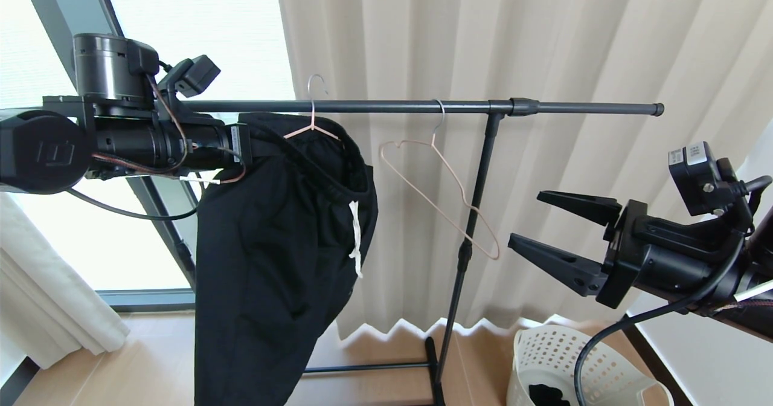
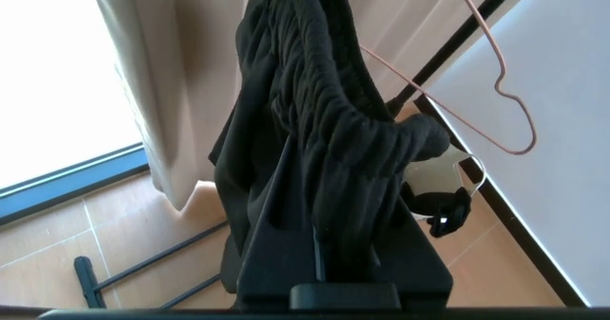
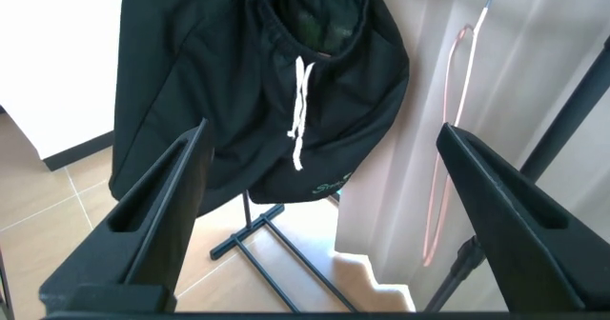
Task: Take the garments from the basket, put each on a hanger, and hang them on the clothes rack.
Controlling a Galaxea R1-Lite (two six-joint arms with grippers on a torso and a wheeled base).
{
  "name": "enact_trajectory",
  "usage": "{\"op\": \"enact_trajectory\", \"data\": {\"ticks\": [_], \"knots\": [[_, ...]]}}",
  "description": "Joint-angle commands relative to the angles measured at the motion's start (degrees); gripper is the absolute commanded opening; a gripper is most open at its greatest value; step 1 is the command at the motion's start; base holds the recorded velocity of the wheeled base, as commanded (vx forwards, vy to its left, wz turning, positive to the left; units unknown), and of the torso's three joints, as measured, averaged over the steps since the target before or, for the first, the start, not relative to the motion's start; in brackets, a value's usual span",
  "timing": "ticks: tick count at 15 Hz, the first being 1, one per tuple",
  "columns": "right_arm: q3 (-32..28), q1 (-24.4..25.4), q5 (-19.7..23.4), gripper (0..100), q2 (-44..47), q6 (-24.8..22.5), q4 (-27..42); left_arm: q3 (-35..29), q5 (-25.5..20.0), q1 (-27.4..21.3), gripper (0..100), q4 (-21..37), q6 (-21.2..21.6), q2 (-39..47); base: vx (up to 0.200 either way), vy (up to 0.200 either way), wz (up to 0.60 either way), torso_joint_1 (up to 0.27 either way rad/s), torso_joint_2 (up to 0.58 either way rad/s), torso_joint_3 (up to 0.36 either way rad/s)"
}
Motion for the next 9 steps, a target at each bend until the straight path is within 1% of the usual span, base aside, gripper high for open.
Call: {"op": "enact_trajectory", "data": {"ticks": [1,9], "knots": [[0.17,0.03,0.03,100,0.18,0.01,-0.01,0.1,-0.01,-0.02,0,-0.32,-0.11,1.02,0.0,0.0,0.0,0.0,0.0,0.0],[0.17,0.03,0.03,100,0.27,0.01,-0.01,4.05,-0.01,-0.11,0,-1.11,0.07,0.93,0.0,0.0,0.0,0.0,0.0,0.0]]}}
